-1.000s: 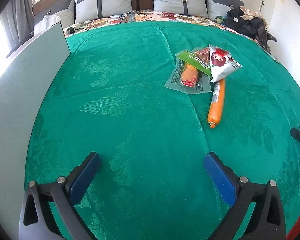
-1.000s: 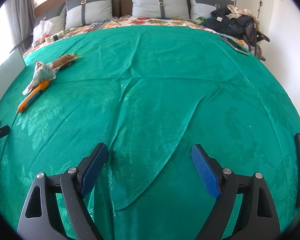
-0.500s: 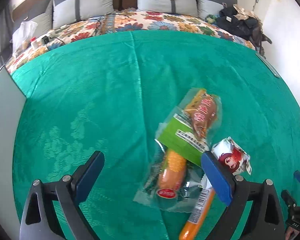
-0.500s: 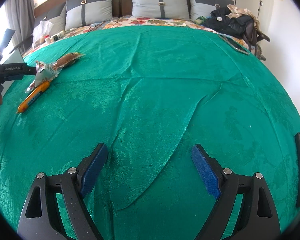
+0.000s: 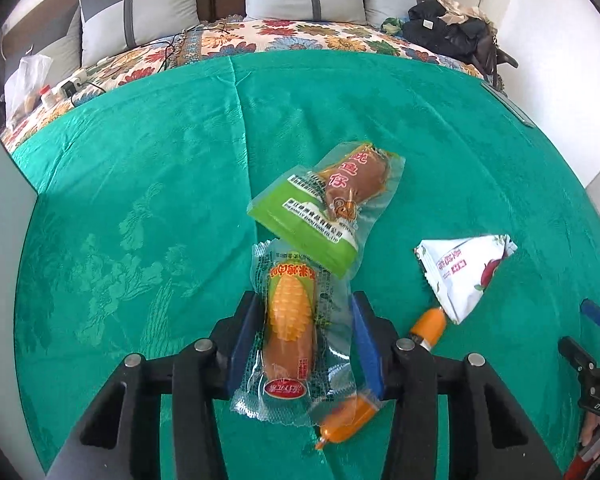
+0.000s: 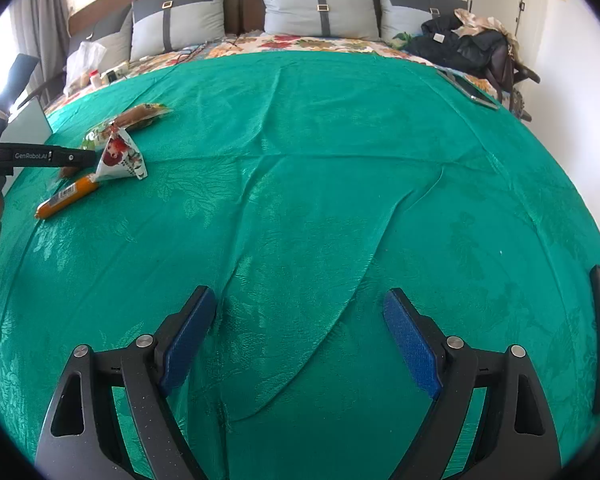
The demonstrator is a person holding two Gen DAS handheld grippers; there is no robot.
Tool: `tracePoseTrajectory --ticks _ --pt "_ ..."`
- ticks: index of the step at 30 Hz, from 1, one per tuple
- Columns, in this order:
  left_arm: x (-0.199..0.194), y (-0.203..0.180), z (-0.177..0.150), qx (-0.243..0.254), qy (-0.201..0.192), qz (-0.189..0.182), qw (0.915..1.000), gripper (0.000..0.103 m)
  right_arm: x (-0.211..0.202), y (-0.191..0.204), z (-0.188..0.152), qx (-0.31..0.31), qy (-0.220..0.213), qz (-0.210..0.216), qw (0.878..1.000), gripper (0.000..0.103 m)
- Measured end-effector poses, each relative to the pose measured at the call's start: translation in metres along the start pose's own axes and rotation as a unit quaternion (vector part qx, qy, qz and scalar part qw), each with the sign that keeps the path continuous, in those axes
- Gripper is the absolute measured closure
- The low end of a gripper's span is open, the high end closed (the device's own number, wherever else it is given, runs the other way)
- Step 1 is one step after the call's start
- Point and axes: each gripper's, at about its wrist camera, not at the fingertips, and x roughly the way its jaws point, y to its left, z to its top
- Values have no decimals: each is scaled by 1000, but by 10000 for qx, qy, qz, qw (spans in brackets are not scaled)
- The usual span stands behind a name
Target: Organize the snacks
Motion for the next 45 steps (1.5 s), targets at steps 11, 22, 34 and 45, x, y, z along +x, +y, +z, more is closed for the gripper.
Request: tracePoseTrajectory --ticks 11,22,34,45 --pt "-61 52 -106 -709 -141 394 9966 31 0 -1 0 -1 1 1 10000 15" --pt "-50 60 -115 -681 -557 967 9914 0 0 -1 0 1 -2 0 10000 15" --pt "-50 61 -113 -696 -557 957 9914 0 -4 16 9 362 399 53 9985 14" --pt "-50 61 -113 -697 -558 954 9914 0 45 168 73 1712 1244 1716 9622 17"
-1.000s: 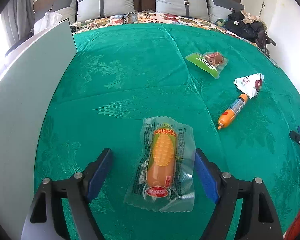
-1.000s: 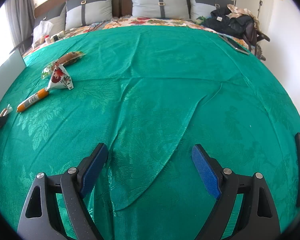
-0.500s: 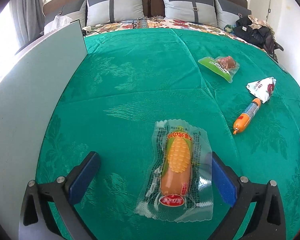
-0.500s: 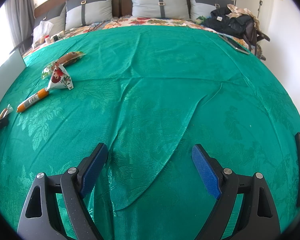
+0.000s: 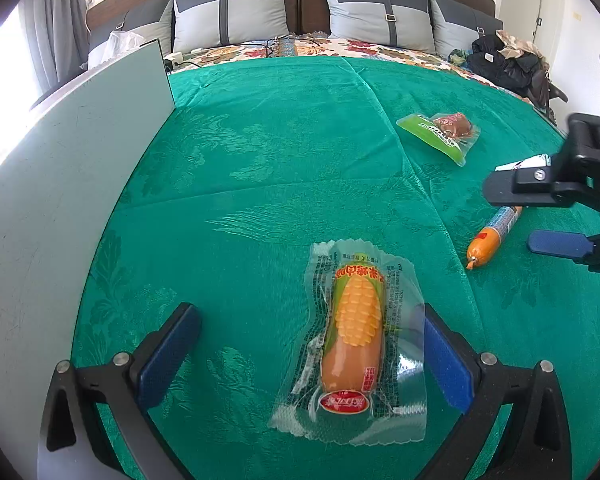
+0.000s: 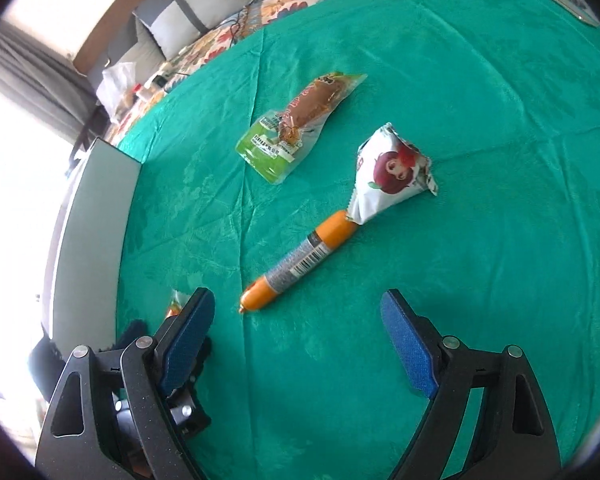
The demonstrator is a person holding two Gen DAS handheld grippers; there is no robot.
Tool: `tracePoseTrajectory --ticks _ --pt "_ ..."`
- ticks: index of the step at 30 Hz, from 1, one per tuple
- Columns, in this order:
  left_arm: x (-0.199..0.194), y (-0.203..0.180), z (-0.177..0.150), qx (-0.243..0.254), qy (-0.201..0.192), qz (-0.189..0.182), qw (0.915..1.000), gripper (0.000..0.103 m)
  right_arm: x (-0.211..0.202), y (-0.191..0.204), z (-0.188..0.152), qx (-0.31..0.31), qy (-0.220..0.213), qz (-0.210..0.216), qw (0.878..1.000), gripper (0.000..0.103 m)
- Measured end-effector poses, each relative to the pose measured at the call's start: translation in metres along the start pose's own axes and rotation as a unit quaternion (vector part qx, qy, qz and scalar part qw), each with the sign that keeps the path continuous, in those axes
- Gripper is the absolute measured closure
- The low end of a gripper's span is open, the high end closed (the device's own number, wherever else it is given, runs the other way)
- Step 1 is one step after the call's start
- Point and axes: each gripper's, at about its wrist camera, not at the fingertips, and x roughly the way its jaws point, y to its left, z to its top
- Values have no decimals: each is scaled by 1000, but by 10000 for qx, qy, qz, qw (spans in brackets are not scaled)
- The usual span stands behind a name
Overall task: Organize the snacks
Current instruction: 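Move the right gripper over the orange sausage stick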
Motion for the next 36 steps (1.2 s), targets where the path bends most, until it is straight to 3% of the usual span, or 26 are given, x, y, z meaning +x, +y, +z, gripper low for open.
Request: tracePoseTrajectory --ticks 2,6,8,10,14,21,23,24,25,27,30,33,36 --pt "0 0 0 0 -1 0 10000 0 9 11 5 36 -151 -280 9995 21" --pt "0 0 0 -2 -1 -2 10000 0 12 20 7 -411 -172 -972 9943 63" --pt "0 0 0 -1 -2 0 10000 0 9 15 4 -775 -178 -843 9933 68" --pt "0 0 0 -1 -2 0 10000 0 1 10 -1 -1177 -77 -759 9901 84" --pt "0 0 0 1 -2 3 10000 0 -16 -2 -20 -2116 313 -666 9746 88" --pt "0 0 0 -1 -3 1 10000 0 -57 -62 -24 -2678 652 -1091 9551 88" --pt "0 0 0 -1 -3 0 10000 0 -63 -74 -22 -2743 579 -975 9549 86" --pt "0 0 0 -2 -3 1 10000 0 -65 -78 -23 -2760 501 -917 9555 78" --pt "0 0 0 -1 -3 2 10000 0 -64 -82 -27 -2817 389 -897 9545 55" --pt "0 0 0 -2 -4 1 10000 0 -58 -86 -37 -3011 114 -961 9487 29" --pt "0 0 0 -1 -1 0 10000 0 -60 -90 -56 -3386 -373 -889 9360 26" --pt "-1 1 0 -2 -3 -1 10000 0 -65 -101 -56 -3283 -703 -728 9391 17" --pt "-1 1 0 -2 -3 1 10000 0 -64 -97 -53 -3294 -733 -722 9386 16"
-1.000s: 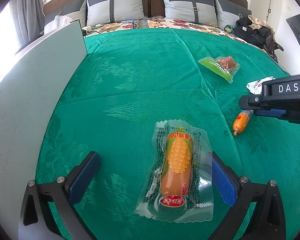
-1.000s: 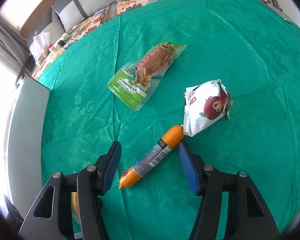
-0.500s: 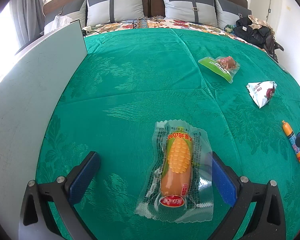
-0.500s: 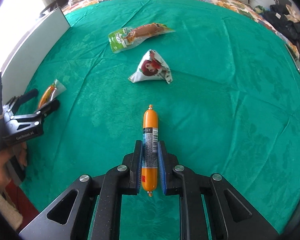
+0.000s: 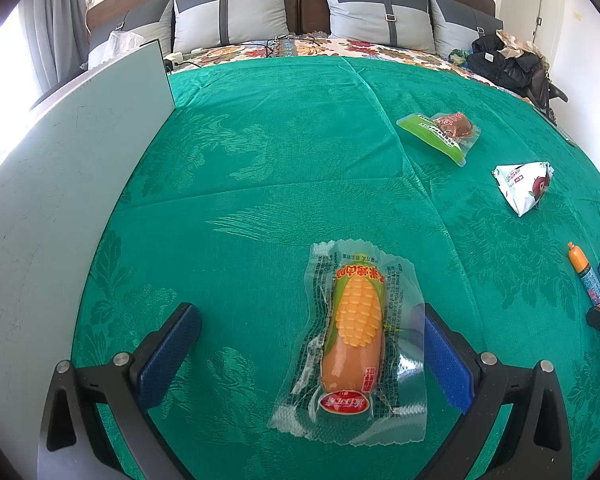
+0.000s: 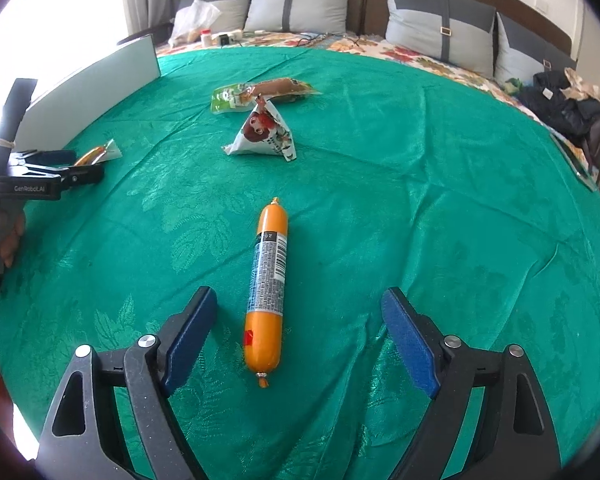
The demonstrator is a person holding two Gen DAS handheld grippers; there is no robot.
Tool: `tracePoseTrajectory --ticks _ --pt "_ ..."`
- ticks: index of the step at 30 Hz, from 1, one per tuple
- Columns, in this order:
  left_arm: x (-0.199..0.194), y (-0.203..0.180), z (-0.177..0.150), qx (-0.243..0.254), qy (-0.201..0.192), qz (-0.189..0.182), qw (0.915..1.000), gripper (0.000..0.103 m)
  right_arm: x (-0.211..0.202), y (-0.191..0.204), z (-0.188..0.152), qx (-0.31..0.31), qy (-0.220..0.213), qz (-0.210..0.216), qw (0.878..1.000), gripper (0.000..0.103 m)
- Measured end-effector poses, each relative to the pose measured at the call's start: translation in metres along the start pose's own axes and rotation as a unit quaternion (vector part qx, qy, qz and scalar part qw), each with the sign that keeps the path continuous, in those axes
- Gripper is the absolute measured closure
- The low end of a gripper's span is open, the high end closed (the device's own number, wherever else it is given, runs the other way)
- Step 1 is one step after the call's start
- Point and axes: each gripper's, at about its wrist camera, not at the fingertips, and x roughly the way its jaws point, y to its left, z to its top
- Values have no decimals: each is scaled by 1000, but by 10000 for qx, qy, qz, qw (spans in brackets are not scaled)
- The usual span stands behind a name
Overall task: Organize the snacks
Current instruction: 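Move the right gripper over the orange sausage stick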
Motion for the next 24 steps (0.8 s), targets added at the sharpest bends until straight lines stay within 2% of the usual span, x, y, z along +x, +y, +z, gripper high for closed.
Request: tracePoseTrajectory --ticks 24 --pt "0 0 0 4 -1 8 10000 0 8 0 4 35 0 23 10000 14"
